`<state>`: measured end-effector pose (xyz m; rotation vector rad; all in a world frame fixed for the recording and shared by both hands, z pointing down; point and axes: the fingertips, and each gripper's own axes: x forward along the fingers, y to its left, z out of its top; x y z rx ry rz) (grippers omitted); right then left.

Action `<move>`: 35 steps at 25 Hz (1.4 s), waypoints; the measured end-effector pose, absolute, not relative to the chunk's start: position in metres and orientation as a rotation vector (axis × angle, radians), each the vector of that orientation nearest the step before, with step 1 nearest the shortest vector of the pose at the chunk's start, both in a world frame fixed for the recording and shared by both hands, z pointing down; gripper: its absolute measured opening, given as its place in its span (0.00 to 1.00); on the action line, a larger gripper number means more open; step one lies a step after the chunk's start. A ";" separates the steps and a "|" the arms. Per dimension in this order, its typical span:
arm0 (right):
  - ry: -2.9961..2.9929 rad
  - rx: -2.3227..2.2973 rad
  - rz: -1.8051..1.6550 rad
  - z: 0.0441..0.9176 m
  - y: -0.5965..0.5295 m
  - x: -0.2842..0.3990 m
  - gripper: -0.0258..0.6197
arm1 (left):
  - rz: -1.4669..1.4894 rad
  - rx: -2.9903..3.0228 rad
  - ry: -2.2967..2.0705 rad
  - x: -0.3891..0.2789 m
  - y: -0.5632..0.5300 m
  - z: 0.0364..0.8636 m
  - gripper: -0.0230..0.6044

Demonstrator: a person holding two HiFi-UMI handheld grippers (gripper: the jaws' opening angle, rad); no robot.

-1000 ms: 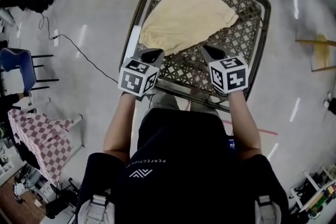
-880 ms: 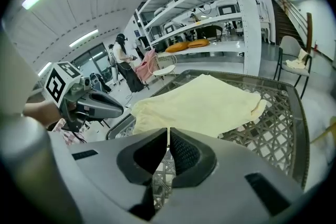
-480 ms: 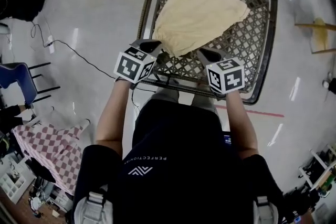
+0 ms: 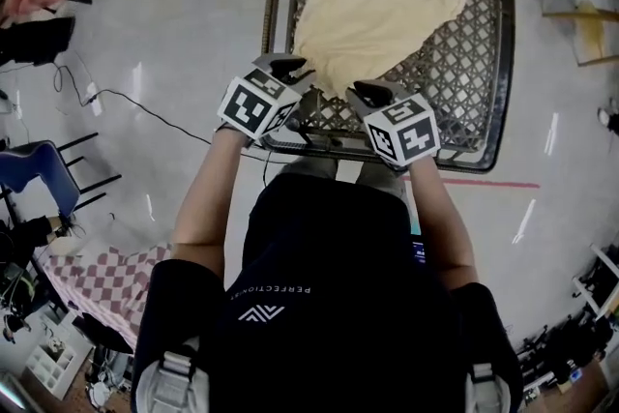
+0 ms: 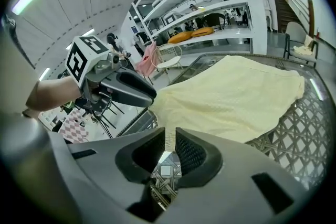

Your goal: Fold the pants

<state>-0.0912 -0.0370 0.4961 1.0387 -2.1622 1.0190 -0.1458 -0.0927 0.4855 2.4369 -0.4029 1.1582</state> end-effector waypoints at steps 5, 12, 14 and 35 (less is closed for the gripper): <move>-2.167 1.053 0.989 0.498 -0.041 -0.104 0.14 | 1.236 2.498 -0.253 -0.142 -0.087 0.494 0.24; -2.131 1.011 0.894 0.515 -0.044 -0.118 0.31 | 1.381 2.502 -0.056 -0.144 -0.087 0.512 0.30; -2.107 0.994 0.880 0.524 -0.043 -0.121 0.32 | 1.376 2.496 -0.009 -0.144 -0.086 0.517 0.33; -2.000 0.894 0.787 0.560 -0.040 -0.131 0.34 | 1.438 2.485 0.268 -0.148 -0.075 0.544 0.44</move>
